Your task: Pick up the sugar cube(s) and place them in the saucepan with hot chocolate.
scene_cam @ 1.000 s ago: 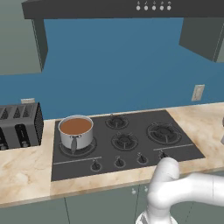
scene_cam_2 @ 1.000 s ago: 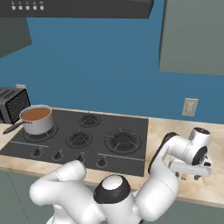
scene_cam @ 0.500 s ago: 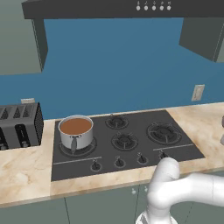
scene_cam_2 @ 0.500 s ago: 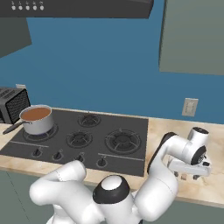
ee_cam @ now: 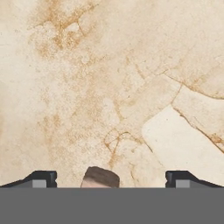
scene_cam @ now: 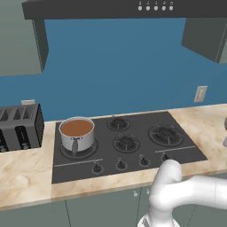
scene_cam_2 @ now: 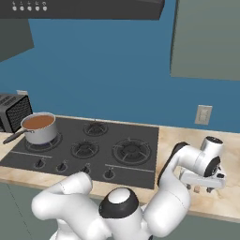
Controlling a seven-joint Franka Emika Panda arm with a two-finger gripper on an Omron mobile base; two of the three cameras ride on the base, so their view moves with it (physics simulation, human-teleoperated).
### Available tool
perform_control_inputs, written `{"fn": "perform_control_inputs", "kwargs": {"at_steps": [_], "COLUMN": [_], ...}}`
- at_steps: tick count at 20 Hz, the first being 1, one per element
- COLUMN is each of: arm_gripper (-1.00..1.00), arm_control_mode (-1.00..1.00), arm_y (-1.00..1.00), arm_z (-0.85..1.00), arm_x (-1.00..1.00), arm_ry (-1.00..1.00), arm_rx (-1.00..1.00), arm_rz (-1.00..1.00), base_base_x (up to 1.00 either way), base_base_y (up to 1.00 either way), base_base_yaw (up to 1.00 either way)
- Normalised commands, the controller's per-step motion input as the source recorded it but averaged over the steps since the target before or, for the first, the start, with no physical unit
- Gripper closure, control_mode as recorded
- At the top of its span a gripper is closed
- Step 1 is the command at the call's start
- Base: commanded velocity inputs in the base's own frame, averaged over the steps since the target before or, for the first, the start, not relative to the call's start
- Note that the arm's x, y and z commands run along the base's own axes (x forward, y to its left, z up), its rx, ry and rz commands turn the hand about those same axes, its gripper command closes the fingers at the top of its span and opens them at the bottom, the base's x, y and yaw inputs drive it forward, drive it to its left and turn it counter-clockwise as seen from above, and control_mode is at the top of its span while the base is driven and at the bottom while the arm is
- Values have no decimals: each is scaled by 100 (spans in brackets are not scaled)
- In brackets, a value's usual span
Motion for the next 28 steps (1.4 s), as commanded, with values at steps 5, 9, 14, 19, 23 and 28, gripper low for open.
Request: {"fn": "perform_control_inputs", "kwargs": {"at_steps": [5,9,14,19,23,28], "arm_gripper": [-100,-100,100,100,100,100], "arm_control_mode": [-100,-100,-100,-100,-100,-100], "arm_y": [3,4,1,0,0,0], "arm_z": [-39,-20,-11,-5,-2,0], "arm_x": [-3,-5,-11,-7,-3,-4], "arm_ry": [0,0,0,1,4,3], "arm_rx": [0,0,0,0,0,0], "arm_rz": [0,0,0,0,0,0], "base_base_x": [0,0,0,0,0,0], "base_base_y": [0,0,0,0,0,0], "base_base_yaw": [0,0,0,0,0,0]}}
